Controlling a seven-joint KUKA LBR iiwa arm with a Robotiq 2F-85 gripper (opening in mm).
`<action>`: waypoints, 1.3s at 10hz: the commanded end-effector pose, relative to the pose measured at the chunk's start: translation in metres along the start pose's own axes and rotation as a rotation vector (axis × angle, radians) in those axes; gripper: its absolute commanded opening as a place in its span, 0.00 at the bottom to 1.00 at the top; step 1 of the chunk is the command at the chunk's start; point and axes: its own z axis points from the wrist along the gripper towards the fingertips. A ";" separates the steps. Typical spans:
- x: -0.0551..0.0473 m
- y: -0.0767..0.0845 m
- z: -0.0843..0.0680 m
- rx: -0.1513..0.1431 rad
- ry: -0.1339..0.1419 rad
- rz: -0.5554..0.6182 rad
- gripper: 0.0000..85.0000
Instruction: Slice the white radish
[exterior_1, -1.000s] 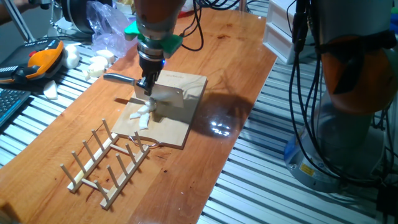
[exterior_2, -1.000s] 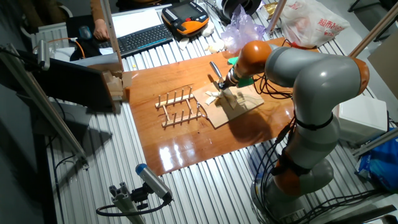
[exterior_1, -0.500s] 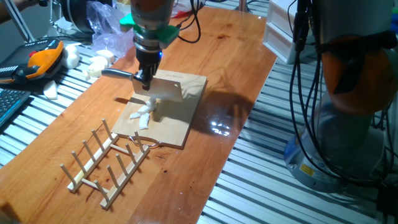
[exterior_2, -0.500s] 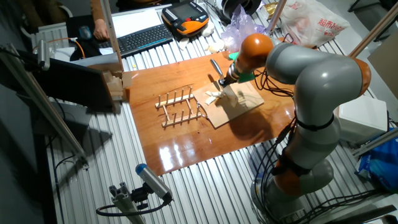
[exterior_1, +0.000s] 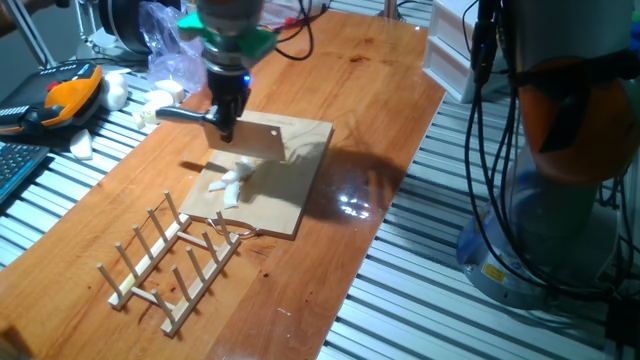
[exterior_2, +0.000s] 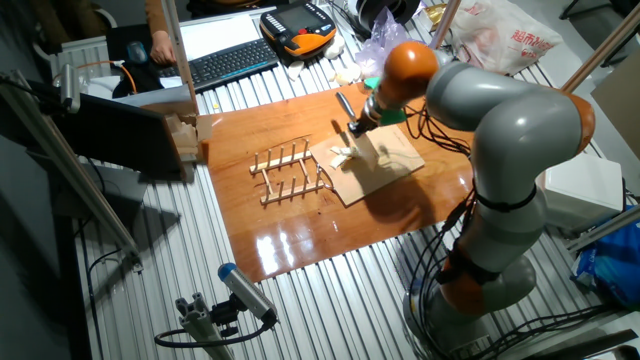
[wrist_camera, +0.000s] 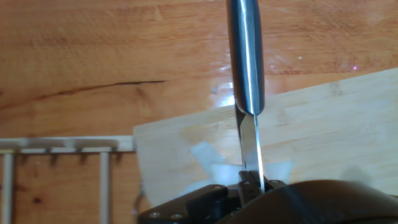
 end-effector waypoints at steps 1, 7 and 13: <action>-0.002 0.014 0.001 0.001 0.005 0.020 0.00; 0.001 0.095 -0.018 0.023 0.051 0.162 0.00; -0.001 0.135 -0.025 0.011 0.039 -0.020 0.00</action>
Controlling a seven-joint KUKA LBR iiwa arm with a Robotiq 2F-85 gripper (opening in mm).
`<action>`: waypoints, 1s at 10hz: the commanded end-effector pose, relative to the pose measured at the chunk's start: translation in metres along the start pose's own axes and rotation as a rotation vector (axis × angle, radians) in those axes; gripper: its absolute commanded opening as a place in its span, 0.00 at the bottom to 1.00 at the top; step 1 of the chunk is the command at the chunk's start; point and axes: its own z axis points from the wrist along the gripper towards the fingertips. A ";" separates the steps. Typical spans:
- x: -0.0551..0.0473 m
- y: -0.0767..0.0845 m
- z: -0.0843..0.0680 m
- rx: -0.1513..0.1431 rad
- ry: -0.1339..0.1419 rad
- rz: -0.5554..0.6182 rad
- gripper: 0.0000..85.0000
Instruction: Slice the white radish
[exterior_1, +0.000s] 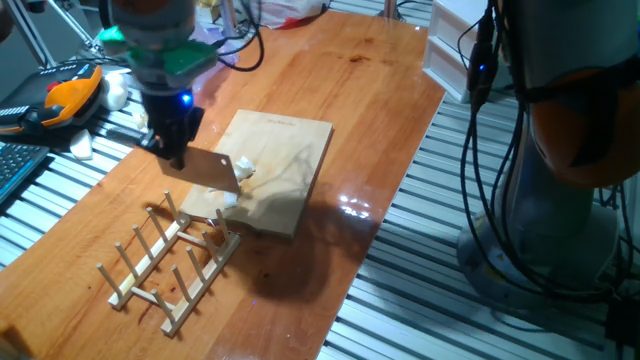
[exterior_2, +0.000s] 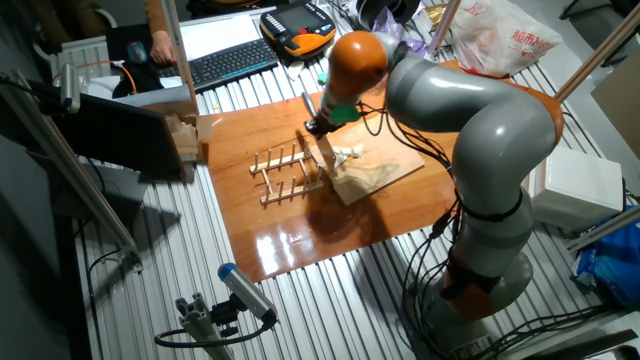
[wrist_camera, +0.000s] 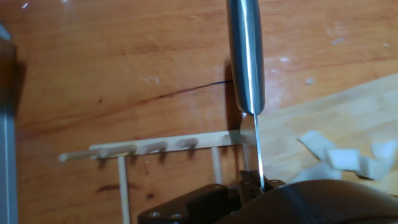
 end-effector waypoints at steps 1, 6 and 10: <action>0.000 0.001 0.002 -0.006 0.005 -0.051 0.00; 0.010 0.009 0.015 0.009 0.005 -0.027 0.00; 0.008 0.014 0.012 0.006 0.008 -0.020 0.00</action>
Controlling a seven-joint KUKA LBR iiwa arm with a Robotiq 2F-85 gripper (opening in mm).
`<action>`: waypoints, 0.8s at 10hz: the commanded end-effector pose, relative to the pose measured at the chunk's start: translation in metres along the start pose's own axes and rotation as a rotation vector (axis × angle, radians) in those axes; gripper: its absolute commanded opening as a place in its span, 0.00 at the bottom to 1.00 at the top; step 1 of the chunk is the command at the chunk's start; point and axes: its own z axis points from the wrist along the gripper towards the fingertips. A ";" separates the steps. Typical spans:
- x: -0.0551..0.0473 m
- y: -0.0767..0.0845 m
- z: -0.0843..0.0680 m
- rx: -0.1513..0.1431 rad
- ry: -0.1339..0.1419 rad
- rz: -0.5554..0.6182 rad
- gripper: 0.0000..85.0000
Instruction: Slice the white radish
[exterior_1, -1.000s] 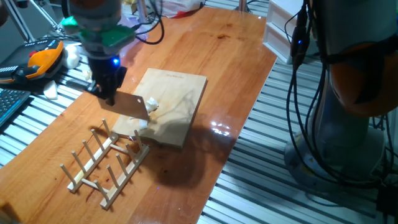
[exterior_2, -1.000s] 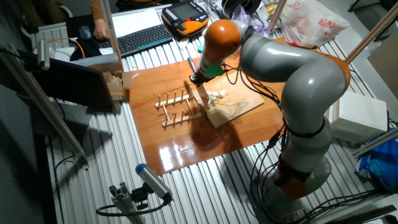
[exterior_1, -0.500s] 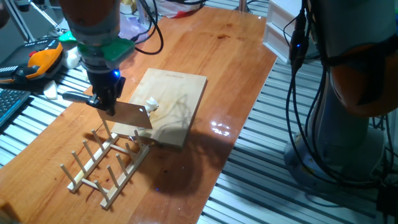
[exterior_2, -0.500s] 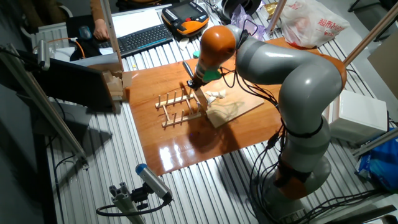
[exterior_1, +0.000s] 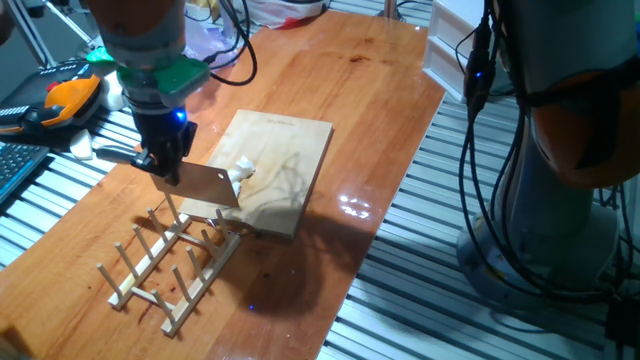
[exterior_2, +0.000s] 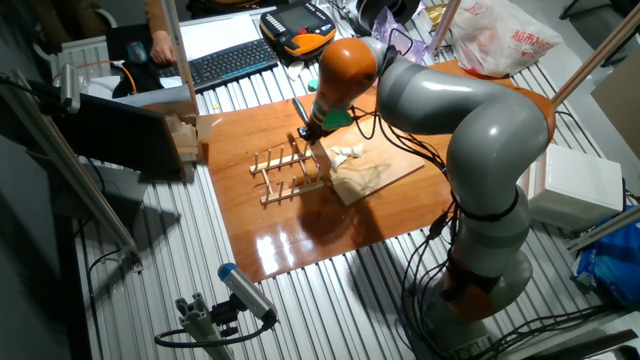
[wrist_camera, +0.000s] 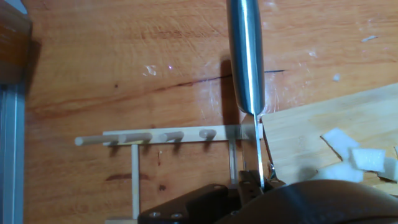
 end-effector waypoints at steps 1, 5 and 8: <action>0.002 0.002 0.004 -0.003 -0.006 0.004 0.00; 0.011 0.007 0.021 0.038 -0.017 -0.004 0.00; 0.015 0.010 0.048 0.045 -0.035 0.019 0.00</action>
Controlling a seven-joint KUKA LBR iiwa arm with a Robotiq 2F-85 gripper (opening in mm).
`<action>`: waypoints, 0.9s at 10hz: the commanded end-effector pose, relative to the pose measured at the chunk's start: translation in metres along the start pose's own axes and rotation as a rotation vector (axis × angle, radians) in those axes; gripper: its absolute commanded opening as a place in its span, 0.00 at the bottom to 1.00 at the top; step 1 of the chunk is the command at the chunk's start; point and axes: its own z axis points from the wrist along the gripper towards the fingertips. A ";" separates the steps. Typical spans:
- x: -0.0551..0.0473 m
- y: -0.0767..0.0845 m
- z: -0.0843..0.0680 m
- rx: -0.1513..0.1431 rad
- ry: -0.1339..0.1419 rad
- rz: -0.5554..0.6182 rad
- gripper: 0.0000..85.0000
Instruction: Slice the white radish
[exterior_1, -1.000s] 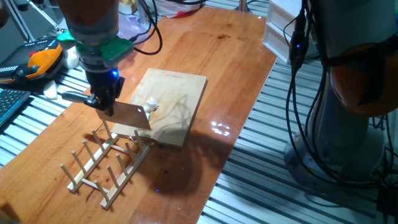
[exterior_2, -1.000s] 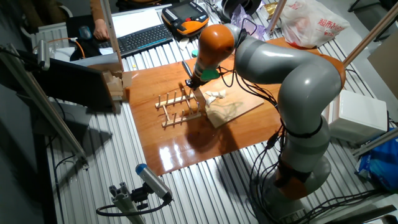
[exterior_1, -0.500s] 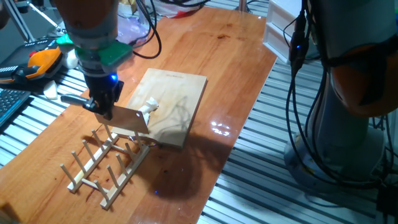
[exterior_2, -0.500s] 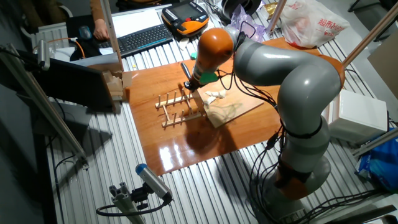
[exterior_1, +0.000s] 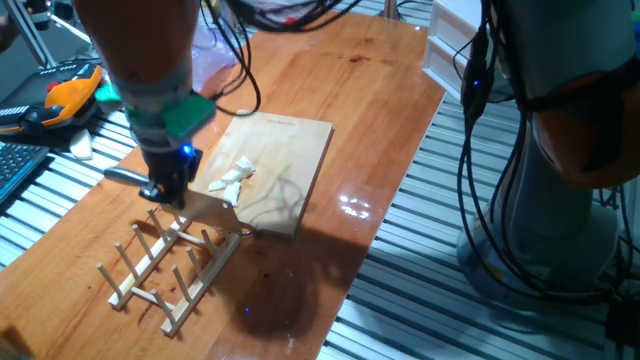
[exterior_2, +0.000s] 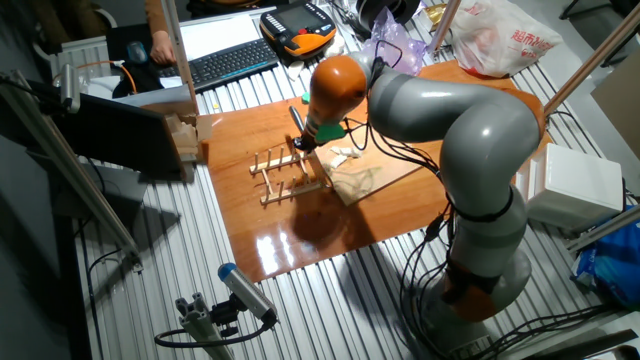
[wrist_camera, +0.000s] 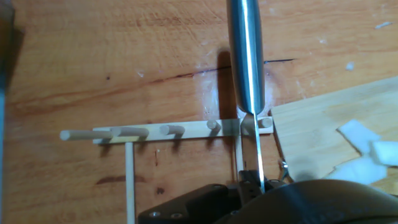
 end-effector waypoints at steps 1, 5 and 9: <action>0.001 0.001 0.005 -0.001 0.001 -0.001 0.00; 0.003 0.001 0.028 -0.004 -0.004 -0.009 0.00; 0.004 0.001 0.040 -0.021 -0.013 -0.008 0.00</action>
